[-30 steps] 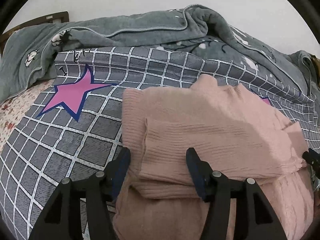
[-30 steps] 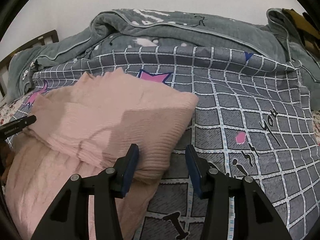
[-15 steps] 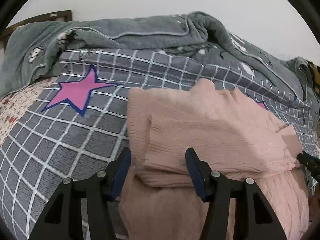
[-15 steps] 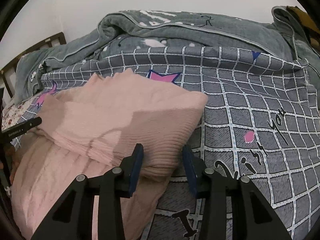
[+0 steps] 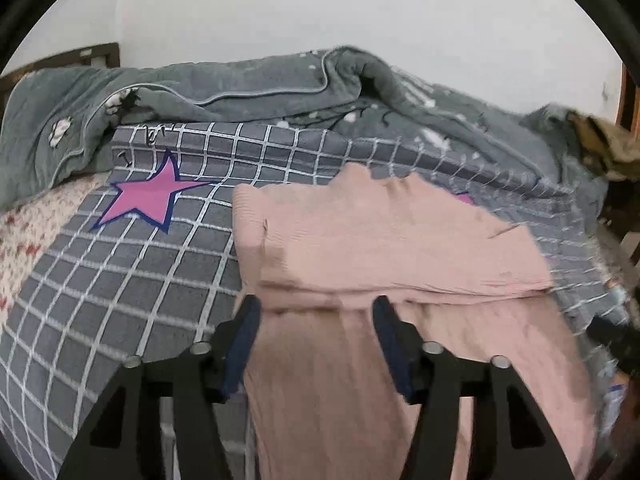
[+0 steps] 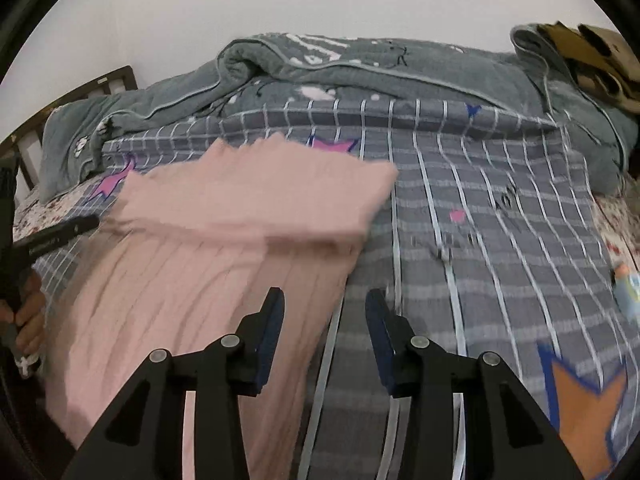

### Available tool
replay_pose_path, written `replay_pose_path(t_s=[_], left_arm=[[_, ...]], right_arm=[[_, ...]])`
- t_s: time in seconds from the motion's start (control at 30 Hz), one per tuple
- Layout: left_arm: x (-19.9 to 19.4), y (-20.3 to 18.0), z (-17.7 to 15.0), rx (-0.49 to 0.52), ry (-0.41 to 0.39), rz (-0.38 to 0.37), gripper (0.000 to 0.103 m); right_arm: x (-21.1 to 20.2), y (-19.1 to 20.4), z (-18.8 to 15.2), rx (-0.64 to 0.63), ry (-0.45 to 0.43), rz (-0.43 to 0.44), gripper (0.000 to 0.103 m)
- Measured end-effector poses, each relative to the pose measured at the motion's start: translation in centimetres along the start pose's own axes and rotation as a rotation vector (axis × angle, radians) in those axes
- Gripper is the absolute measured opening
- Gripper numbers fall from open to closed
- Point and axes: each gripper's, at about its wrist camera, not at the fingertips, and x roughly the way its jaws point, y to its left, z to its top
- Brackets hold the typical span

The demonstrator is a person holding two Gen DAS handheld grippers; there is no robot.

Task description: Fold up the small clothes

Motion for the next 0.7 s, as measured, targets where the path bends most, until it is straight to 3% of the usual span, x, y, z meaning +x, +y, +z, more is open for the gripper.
replay_pose_path(t_s=[0.23,0.4,0.53,0.7], left_arm=[[-4.9,1.4,-5.7,-0.06,-0.013,-0.074,0.066],[-7.3,1.8,-9.4,-0.07,0.018,-0.047,0.066],[-9.0,2.1,-11.9,-0.103,0.04,-0.076,0.066],[-10.0,1.6,-14.7,-0.092,0.047,-0.084,0.066]], right_arm=[[-4.1,1.5,-6.5,-0.001,0.021,0.059,0.042],[-5.6,1.9,-10.5,0.014,0.023,0.127,0.031],[-6.3,2.0,-12.3,-0.018,0.006,0.11,0.031],[-5.7,0.7,-14.4,0.041,0.027,0.128,0.031]])
